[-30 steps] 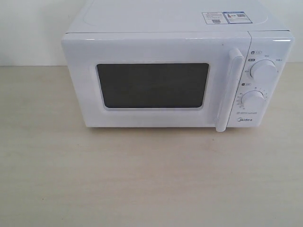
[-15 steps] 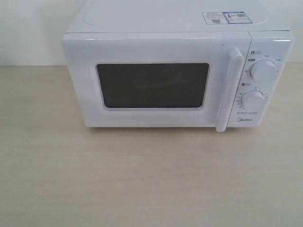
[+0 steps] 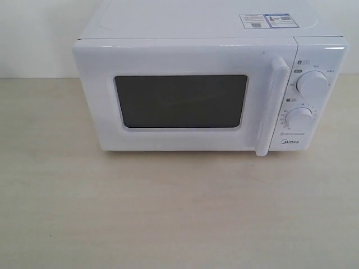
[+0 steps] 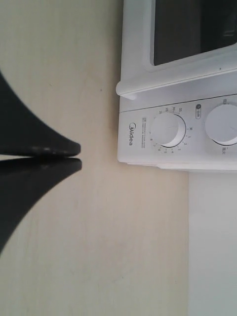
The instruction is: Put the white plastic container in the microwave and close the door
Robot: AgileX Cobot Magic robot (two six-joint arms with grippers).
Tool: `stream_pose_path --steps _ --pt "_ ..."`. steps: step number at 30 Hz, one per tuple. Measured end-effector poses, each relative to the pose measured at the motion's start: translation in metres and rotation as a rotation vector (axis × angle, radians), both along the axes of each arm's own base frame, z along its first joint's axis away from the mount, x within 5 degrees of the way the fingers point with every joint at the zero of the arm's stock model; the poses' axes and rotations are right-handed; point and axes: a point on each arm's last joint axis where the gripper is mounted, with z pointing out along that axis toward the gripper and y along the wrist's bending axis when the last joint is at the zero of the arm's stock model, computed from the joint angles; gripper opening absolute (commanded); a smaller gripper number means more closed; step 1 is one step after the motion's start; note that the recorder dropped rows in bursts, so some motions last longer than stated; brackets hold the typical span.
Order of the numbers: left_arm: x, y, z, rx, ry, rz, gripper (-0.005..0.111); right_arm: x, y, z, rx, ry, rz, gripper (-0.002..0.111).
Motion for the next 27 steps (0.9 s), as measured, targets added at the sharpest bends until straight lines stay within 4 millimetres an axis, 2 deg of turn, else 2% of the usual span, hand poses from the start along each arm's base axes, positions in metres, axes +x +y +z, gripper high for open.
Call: stream_pose_path --steps 6,11,15,24,27 --pt "-0.003 0.013 0.007 -0.025 -0.059 0.100 0.004 0.000 0.000 0.000 0.000 0.000 0.000 0.000" --pt "-0.008 0.038 0.014 -0.048 -0.133 0.328 0.004 0.000 0.000 0.000 0.000 0.000 0.000 0.000" --pt "-0.012 0.049 0.017 -0.053 -0.171 0.447 0.004 0.000 0.000 0.000 0.000 0.000 0.000 0.000" --pt "-0.013 0.049 0.014 -0.044 -0.143 0.449 0.004 0.000 0.000 0.000 0.000 0.000 0.000 0.000" --pt "-0.013 0.048 0.013 -0.089 -0.119 0.435 0.004 0.000 0.000 0.000 0.000 0.000 0.000 0.000"
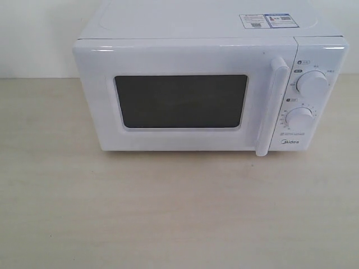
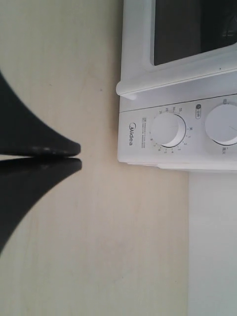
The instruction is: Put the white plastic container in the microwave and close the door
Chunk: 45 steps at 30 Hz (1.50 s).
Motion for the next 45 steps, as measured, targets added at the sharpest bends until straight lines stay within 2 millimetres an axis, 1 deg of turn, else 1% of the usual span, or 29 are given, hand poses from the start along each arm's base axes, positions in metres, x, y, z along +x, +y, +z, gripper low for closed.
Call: stream_pose_path --steps 2,6,7,8,9,11,17,20,22,26,36,39,45 --pt "-0.001 -0.003 -0.002 -0.098 0.021 -0.029 0.004 0.000 0.000 0.000 0.000 0.000 0.000 0.000" --pt "-0.007 -0.009 -0.003 -0.498 0.067 -0.102 0.004 0.000 0.000 0.000 0.000 0.000 0.000 0.000" --pt "-0.009 -0.010 -0.004 -0.556 0.079 -0.116 0.004 0.000 0.000 0.000 0.000 0.000 0.000 0.000" --pt "-0.011 -0.011 -0.004 -0.557 0.082 -0.122 0.004 0.000 0.000 0.000 0.000 0.000 0.000 0.000" --pt "-0.013 -0.010 -0.004 -0.518 0.077 -0.120 0.004 0.000 0.000 0.000 0.000 0.000 0.000 0.000" --pt "-0.016 -0.008 -0.008 -0.332 0.058 -0.100 0.004 0.000 0.000 0.000 0.000 0.000 0.000 0.000" --pt "-0.024 -0.004 -0.023 0.141 0.003 -0.053 0.004 0.000 0.000 0.000 0.000 0.000 0.000 0.000" --pt "-0.026 -0.003 -0.035 0.312 -0.013 -0.042 0.004 0.000 0.000 0.000 0.000 0.000 0.000 0.000" --pt "-0.027 -0.003 -0.046 0.363 -0.008 -0.040 0.004 0.000 0.000 0.000 0.000 0.000 0.000 0.000" --pt "-0.026 -0.003 -0.060 0.361 0.032 -0.048 0.004 0.000 0.000 0.001 0.001 -0.008 0.000 0.000" --pt "-0.028 -0.004 -0.074 0.189 0.188 -0.073 0.004 0.000 0.000 0.001 0.001 -0.012 0.000 0.000" --pt "-0.028 -0.004 -0.077 0.168 0.218 -0.071 0.004 0.000 0.000 0.001 0.001 -0.012 0.000 0.000" --pt "-0.028 -0.002 -0.078 0.192 0.230 -0.050 0.004 0.000 0.000 0.001 0.001 -0.012 0.000 0.000"
